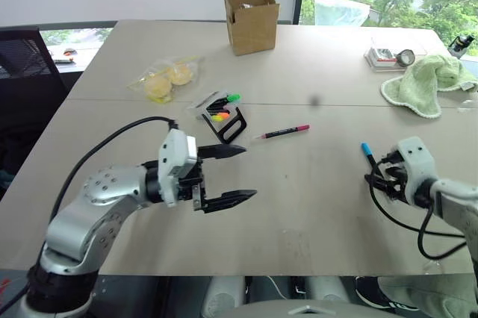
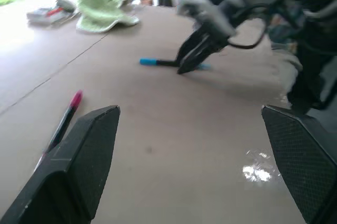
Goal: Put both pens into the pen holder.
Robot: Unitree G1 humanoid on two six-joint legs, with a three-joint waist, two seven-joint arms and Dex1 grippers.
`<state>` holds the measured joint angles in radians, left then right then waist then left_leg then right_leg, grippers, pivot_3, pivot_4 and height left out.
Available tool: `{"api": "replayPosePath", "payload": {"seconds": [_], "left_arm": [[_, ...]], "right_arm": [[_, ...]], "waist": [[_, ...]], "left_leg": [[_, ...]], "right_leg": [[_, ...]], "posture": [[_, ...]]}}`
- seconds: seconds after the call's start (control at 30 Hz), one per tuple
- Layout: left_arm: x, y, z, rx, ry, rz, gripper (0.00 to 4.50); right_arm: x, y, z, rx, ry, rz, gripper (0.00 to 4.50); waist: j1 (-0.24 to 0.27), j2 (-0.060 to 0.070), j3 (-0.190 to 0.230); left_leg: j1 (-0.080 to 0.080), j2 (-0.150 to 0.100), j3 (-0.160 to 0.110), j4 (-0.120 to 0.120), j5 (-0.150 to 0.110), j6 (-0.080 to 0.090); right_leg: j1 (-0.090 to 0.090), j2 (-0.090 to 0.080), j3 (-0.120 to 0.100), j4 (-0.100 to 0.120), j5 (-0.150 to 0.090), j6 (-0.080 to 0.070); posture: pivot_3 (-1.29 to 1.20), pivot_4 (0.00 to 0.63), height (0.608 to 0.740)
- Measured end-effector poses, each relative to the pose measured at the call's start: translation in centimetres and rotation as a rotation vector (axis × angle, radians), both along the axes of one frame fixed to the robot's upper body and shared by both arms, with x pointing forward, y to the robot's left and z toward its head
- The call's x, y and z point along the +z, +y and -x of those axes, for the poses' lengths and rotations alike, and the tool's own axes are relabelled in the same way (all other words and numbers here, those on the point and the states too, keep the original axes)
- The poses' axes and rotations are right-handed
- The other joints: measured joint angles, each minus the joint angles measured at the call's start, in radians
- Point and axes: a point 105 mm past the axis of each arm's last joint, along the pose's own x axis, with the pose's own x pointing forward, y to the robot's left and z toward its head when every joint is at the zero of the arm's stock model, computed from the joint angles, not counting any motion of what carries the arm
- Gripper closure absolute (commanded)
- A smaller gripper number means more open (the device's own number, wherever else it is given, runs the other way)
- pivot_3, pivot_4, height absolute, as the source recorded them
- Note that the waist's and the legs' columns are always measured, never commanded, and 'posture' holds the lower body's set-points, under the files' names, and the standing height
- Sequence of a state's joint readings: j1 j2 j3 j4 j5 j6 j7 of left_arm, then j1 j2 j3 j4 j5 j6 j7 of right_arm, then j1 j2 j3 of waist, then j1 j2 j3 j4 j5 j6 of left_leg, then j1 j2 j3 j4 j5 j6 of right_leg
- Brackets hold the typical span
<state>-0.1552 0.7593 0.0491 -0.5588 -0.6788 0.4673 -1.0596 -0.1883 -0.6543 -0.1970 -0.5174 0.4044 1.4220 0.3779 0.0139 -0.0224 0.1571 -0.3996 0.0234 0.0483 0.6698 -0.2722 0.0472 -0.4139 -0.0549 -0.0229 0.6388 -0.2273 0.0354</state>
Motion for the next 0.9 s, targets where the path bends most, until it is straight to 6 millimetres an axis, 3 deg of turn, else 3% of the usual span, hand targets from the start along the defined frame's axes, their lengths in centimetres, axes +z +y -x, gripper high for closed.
{"api": "replayPosePath", "payload": {"seconds": [0.1, 0.2, 0.27, 0.3, 0.33, 0.4, 0.5, 0.57, 0.73, 0.77, 0.9], "left_arm": [[-0.2, -0.5, 0.1, -0.025, -0.010, -0.005, 0.00], [0.1, -1.2, -0.4, -0.013, 0.003, 0.030, 0.00], [0.4, -1.6, -1.5, 0.069, 0.101, 0.085, 0.00], [0.6, -1.7, -2.6, 0.130, 0.241, 0.156, 0.00], [0.7, -1.7, -2.8, 0.138, 0.259, 0.167, 0.00], [1.5, -2.7, -4.4, 0.171, 0.509, 0.313, 0.00], [2.6, -4.2, -5.3, 0.155, 0.689, 0.429, 0.00], [2.7, -4.5, -5.7, 0.171, 0.761, 0.463, 0.00], [3.4, -5.3, -7.0, 0.206, 0.863, 0.534, 1.69], [3.7, -5.5, -6.9, 0.196, 0.865, 0.539, 2.37], [4.0, -5.4, -6.9, 0.202, 0.869, 0.535, 4.12]], "right_arm": [[0.0, 0.0, 0.1, 0.005, 0.019, 0.011, 4.31], [0.0, -0.2, 0.2, -0.005, 0.024, 0.009, 4.46], [0.1, 0.1, 0.3, -0.004, 0.012, -0.025, 4.46], [0.9, 1.7, 0.2, 0.034, -0.039, -0.157, 4.46], [1.1, 2.2, 0.2, 0.051, -0.055, -0.183, 4.46], [5.5, 7.4, 0.4, 0.270, -0.235, -0.419, 4.46], [10.4, 11.7, 1.8, 0.507, -0.428, -0.486, 4.46], [10.9, 12.9, 2.3, 0.561, -0.446, -0.507, 4.46], [10.9, 15.3, 3.0, 0.661, -0.420, -0.530, 4.50], [10.9, 15.6, 3.1, 0.679, -0.416, -0.530, 4.50], [10.8, 15.7, 2.8, 0.680, -0.416, -0.518, 4.50]], "waist": [[0.002, -0.001, 0.000], [0.006, -0.002, -0.001], [0.006, -0.002, -0.001], [0.001, -0.002, 0.000], [0.000, -0.002, 0.000], [-0.010, 0.000, 0.002], [-0.018, -0.001, 0.001], [-0.021, -0.002, 0.001], [-0.021, -0.001, 0.001], [-0.021, -0.001, 0.001], [-0.021, -0.001, 0.001]], "left_leg": [[0.000, 0.000, 0.000, 0.000, 0.000, 0.001], [0.000, 0.000, -0.001, 0.001, -0.001, 0.001], [0.000, 0.000, -0.003, 0.002, -0.001, 0.001], [0.000, 0.000, -0.003, 0.002, 0.000, 0.001], [0.000, 0.000, -0.004, 0.003, 0.000, 0.001], [0.001, 0.002, -0.005, 0.004, 0.000, 0.001], [0.001, 0.002, -0.010, 0.004, 0.000, 0.000], [0.001, 0.001, -0.010, 0.003, 0.000, 0.000], [0.000, -0.002, -0.009, 0.003, 0.003, -0.005], [0.000, -0.002, -0.009, 0.003, 0.003, -0.005], [0.000, -0.002, -0.009, 0.003, 0.003, -0.005]], "right_leg": [[0.001, 0.000, 0.000, 0.000, 0.000, 0.001], [0.002, -0.001, -0.001, -0.001, 0.000, 0.001], [0.002, 0.000, -0.001, 0.000, 0.000, 0.003], [0.002, 0.000, -0.001, 0.002, 0.000, 0.005], [0.002, 0.000, -0.001, 0.002, -0.001, 0.007], [0.001, 0.002, 0.000, 0.005, 0.000, 0.009], [0.002, 0.002, -0.001, 0.005, 0.001, 0.008], [0.003, 0.001, -0.001, 0.005, 0.003, 0.005], [0.002, 0.000, -0.002, 0.003, 0.003, 0.005], [0.002, 0.000, -0.001, 0.003, 0.003, 0.005], [0.002, 0.000, -0.002, 0.004, 0.002, 0.005]], "posture": [[0.00, 0.150, 0.740], [0.00, 0.150, 0.740], [0.00, 0.150, 0.740], [0.00, 0.150, 0.740], [0.00, 0.150, 0.740], [0.00, 0.150, 0.740], [0.00, 0.150, 0.740], [0.00, 0.150, 0.740], [0.00, 0.150, 0.740], [0.00, 0.150, 0.740], [0.00, 0.150, 0.740]]}}
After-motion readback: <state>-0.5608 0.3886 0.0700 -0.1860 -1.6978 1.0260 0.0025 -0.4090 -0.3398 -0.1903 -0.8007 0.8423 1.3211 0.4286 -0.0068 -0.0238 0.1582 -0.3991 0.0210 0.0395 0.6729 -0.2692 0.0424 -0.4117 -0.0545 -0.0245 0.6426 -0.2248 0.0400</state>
